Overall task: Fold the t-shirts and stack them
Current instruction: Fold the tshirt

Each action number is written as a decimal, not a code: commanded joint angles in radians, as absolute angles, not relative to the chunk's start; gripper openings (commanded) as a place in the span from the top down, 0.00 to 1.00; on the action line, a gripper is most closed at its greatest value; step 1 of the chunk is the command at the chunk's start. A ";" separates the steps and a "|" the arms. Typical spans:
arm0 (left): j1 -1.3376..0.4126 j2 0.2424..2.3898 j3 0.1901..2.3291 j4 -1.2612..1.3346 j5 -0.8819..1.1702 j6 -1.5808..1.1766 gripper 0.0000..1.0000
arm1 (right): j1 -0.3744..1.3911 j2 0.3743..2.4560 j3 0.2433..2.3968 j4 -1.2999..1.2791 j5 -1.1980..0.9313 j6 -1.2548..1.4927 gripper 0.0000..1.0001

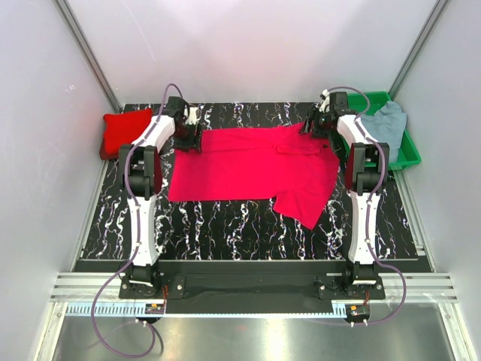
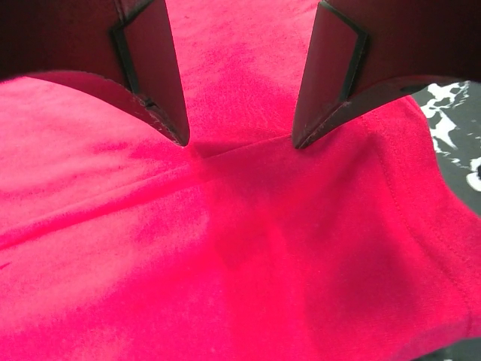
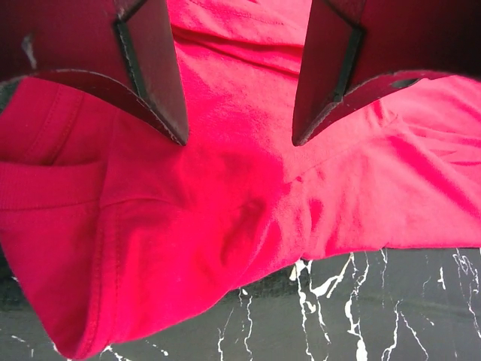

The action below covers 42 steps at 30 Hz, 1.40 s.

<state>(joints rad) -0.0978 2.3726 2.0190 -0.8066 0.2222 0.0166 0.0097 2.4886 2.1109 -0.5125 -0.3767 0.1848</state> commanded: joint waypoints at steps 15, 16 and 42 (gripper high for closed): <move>-0.064 2.307 2.077 -0.799 0.247 0.035 0.35 | 0.006 2.336 2.059 -0.495 -0.293 0.135 0.36; -0.067 2.278 2.080 -0.793 0.255 0.031 0.35 | 0.005 2.321 2.040 -0.492 -0.301 0.126 0.36; -0.100 2.419 2.066 -0.664 0.515 -0.255 0.36 | 0.155 2.382 2.089 -0.488 -0.517 0.150 0.40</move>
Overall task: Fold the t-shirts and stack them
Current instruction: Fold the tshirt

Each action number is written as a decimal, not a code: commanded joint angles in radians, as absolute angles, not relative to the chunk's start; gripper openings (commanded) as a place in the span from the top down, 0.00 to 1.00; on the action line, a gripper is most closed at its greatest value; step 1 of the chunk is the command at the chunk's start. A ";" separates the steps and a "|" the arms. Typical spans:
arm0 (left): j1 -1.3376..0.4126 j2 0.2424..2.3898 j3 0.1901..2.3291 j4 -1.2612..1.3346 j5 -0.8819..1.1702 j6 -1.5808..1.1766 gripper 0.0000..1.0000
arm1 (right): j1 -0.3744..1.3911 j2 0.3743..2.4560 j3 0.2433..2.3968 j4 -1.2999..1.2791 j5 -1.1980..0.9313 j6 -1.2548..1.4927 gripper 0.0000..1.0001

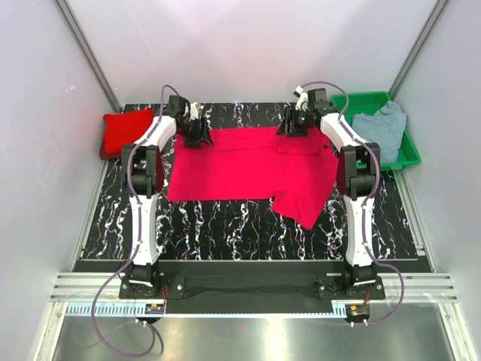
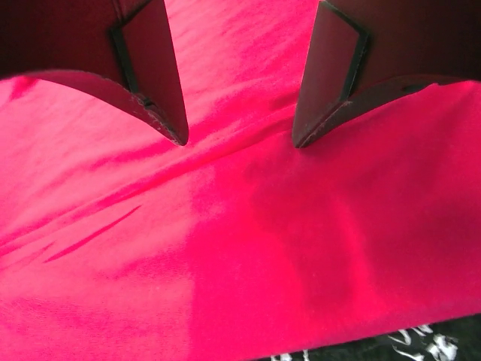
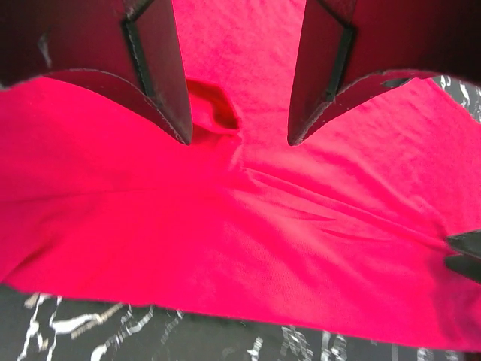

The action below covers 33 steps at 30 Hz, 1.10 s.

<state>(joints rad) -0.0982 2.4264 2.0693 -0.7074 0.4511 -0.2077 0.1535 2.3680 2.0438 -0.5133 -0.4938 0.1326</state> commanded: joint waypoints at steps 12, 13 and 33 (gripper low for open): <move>-0.100 2.434 2.051 -0.658 0.517 -0.284 0.36 | 0.179 2.396 2.045 -0.494 -0.518 0.163 0.40; -0.100 2.434 2.052 -0.658 0.517 -0.284 0.36 | 0.183 2.388 2.033 -0.497 -0.518 0.163 0.40; -0.091 2.428 2.065 -0.637 0.577 -0.325 0.36 | 0.244 2.025 1.580 -0.519 -0.517 0.193 0.40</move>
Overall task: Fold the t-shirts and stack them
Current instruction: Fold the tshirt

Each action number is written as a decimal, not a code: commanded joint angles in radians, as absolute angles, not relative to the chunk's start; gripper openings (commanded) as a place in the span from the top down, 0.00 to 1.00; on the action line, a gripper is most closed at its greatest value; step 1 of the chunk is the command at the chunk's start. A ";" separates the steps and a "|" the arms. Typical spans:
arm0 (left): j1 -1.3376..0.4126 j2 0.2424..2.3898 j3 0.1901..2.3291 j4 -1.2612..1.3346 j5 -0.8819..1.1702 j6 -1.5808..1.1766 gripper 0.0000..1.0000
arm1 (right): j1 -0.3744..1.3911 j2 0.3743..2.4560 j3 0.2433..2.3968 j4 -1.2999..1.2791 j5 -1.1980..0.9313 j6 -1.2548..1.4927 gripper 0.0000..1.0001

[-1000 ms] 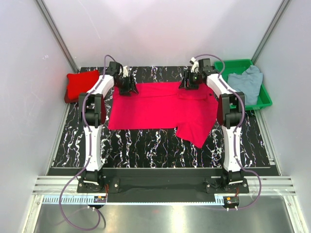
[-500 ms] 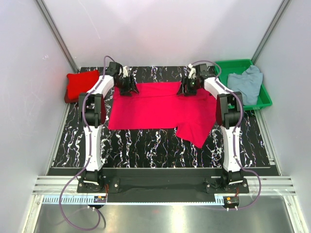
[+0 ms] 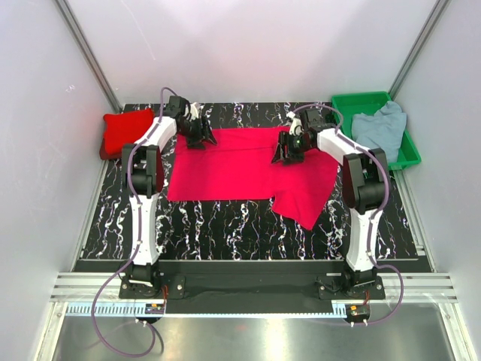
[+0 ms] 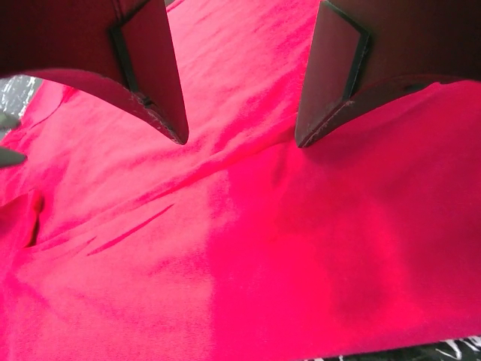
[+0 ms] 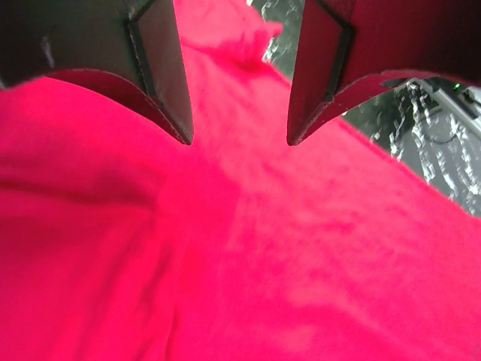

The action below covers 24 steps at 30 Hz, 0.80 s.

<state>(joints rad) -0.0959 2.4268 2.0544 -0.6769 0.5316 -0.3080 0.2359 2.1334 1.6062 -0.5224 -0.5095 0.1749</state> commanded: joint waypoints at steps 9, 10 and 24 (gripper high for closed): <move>-0.087 2.402 2.034 -0.646 0.580 -0.298 0.36 | 0.196 2.138 1.804 -0.532 -0.453 0.124 0.40; -0.089 2.401 2.030 -0.647 0.577 -0.296 0.36 | 0.187 2.179 1.828 -0.534 -0.442 0.118 0.40; -0.081 2.378 1.997 -0.664 0.548 -0.267 0.35 | 0.086 2.336 1.959 -0.511 -0.341 0.055 0.39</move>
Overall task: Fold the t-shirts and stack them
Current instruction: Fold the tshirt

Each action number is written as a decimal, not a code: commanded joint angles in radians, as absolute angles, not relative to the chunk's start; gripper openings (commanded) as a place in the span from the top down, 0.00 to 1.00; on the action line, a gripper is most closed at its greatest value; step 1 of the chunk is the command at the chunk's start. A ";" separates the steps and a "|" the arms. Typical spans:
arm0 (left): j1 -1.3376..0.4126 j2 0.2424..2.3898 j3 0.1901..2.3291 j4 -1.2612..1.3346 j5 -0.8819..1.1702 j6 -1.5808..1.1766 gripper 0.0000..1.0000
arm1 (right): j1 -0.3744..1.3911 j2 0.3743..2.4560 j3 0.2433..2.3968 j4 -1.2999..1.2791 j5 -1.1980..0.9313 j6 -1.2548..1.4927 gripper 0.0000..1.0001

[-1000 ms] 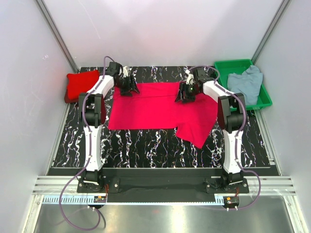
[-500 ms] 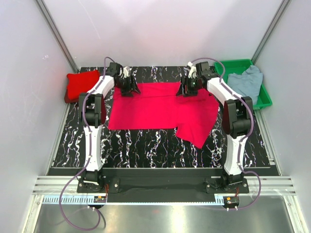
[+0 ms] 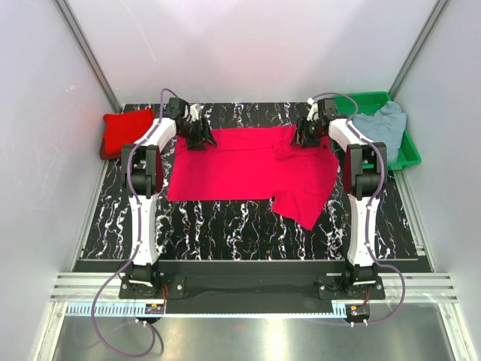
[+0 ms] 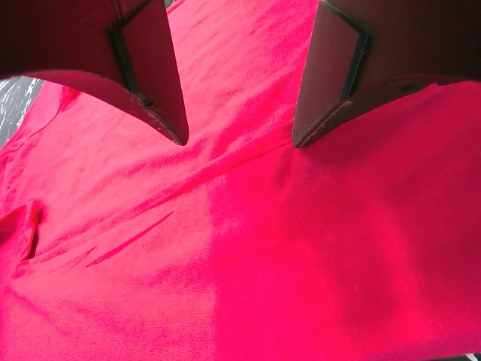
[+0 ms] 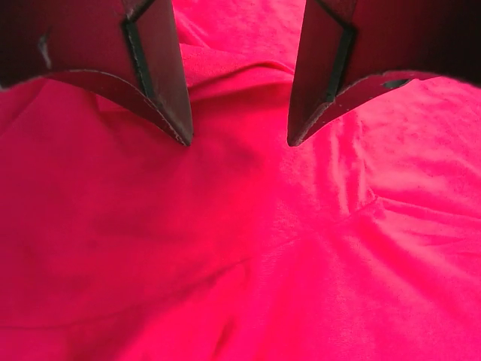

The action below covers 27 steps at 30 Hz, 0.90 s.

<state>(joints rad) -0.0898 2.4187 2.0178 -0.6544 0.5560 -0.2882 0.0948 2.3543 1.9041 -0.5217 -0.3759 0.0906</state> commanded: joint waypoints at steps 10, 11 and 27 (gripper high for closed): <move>-0.080 2.395 2.019 -0.653 0.564 -0.287 0.35 | 0.080 2.195 1.803 -0.546 -0.333 0.043 0.38; -0.080 2.396 2.023 -0.650 0.566 -0.291 0.35 | 0.080 2.178 1.760 -0.549 -0.333 0.043 0.38; -0.077 2.401 2.034 -0.630 0.612 -0.325 0.36 | 0.080 1.913 1.519 -0.562 -0.301 0.049 0.36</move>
